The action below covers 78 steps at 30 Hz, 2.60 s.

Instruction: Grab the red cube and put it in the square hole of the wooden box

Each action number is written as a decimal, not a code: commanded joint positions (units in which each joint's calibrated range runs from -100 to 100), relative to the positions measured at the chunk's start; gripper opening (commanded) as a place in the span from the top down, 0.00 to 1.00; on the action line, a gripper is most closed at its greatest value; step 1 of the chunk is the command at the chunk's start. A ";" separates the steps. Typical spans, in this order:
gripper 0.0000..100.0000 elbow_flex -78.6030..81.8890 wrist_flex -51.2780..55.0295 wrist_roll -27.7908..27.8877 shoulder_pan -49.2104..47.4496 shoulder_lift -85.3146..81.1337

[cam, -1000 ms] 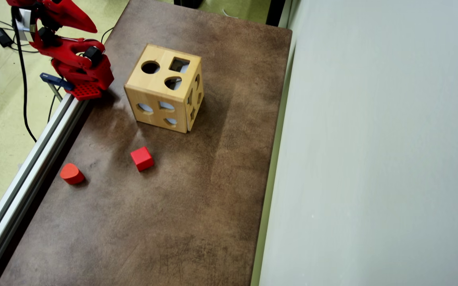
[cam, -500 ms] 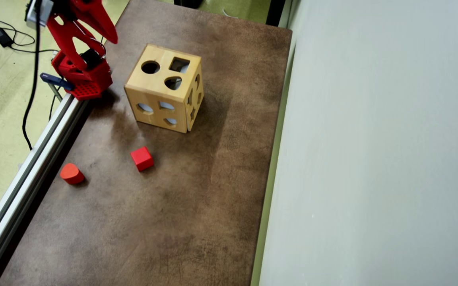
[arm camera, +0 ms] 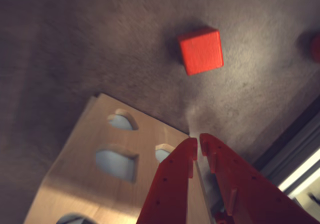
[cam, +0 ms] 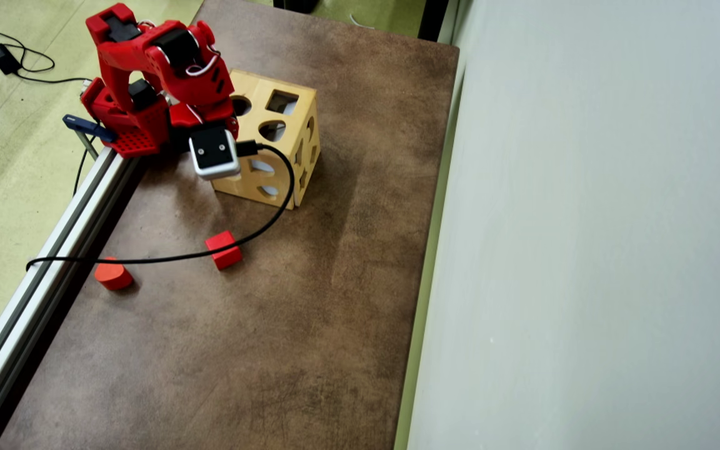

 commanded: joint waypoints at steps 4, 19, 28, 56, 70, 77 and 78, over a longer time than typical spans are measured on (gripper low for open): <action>0.98 -2.10 -0.15 0.59 0.74 8.06; 0.98 -2.19 -2.72 13.77 9.51 16.55; 0.98 -1.39 -13.90 14.65 10.70 18.00; 0.77 3.00 -14.31 11.97 6.98 20.63; 0.66 3.09 -10.69 12.31 9.14 19.70; 0.66 2.37 -10.93 12.26 9.14 23.69; 0.66 2.37 -10.93 12.26 9.14 24.28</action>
